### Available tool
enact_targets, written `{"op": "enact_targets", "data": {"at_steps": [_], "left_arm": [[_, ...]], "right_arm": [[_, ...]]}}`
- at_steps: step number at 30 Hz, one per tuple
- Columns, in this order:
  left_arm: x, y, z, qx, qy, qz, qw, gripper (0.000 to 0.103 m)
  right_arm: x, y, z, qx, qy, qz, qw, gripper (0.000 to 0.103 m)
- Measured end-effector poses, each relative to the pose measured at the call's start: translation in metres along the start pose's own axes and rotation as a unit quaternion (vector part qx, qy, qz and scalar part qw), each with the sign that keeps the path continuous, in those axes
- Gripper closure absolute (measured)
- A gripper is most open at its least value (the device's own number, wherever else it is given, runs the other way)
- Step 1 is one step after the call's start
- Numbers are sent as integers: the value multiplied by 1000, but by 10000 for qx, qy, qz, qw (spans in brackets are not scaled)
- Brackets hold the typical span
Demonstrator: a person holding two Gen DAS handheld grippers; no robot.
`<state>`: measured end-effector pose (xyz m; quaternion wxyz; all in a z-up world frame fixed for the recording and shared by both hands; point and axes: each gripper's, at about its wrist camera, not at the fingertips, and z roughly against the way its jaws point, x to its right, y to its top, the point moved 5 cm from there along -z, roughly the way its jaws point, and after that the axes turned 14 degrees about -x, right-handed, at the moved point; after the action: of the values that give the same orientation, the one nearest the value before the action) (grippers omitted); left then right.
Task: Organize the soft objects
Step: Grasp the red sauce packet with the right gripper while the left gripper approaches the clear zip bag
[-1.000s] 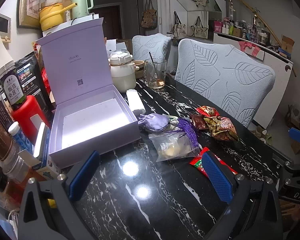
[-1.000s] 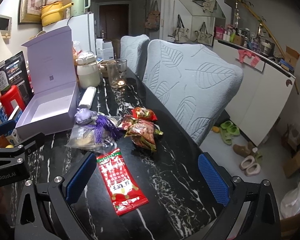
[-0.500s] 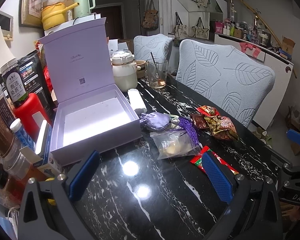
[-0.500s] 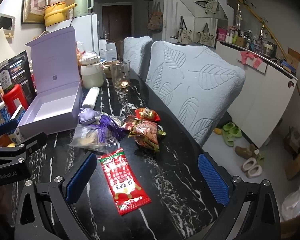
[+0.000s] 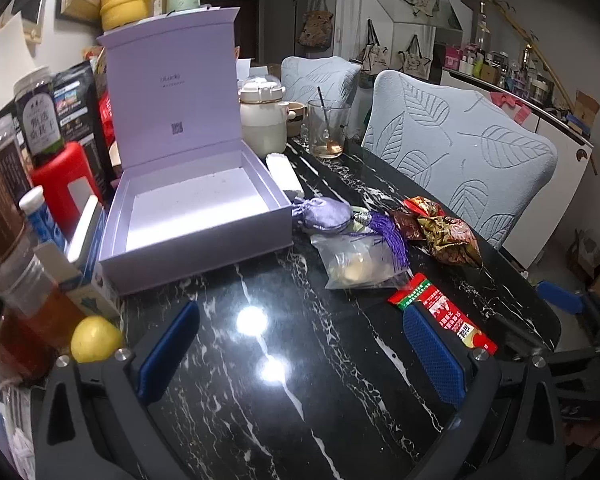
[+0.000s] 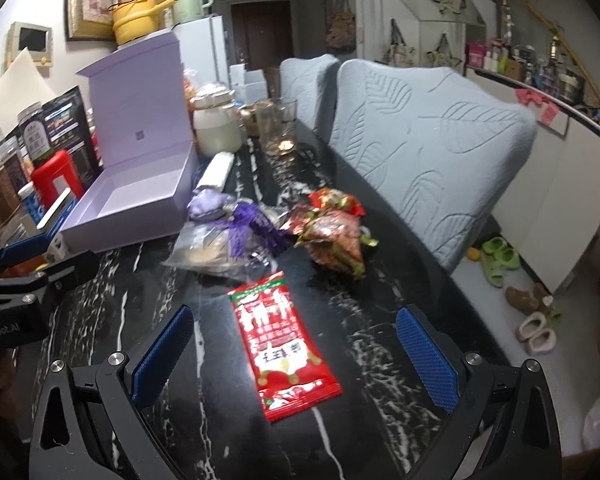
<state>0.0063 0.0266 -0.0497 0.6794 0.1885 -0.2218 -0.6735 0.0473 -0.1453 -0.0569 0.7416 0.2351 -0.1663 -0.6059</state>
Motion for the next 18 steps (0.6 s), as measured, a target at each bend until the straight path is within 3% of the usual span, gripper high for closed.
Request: {"op": "enact_targets", "data": {"at_steps": [18], "left_arm": [[0,-11,-14,-179,23,339,9993,0]], "right_arm": [[-12,-13,-78,-896,239,648,9936,10]]}}
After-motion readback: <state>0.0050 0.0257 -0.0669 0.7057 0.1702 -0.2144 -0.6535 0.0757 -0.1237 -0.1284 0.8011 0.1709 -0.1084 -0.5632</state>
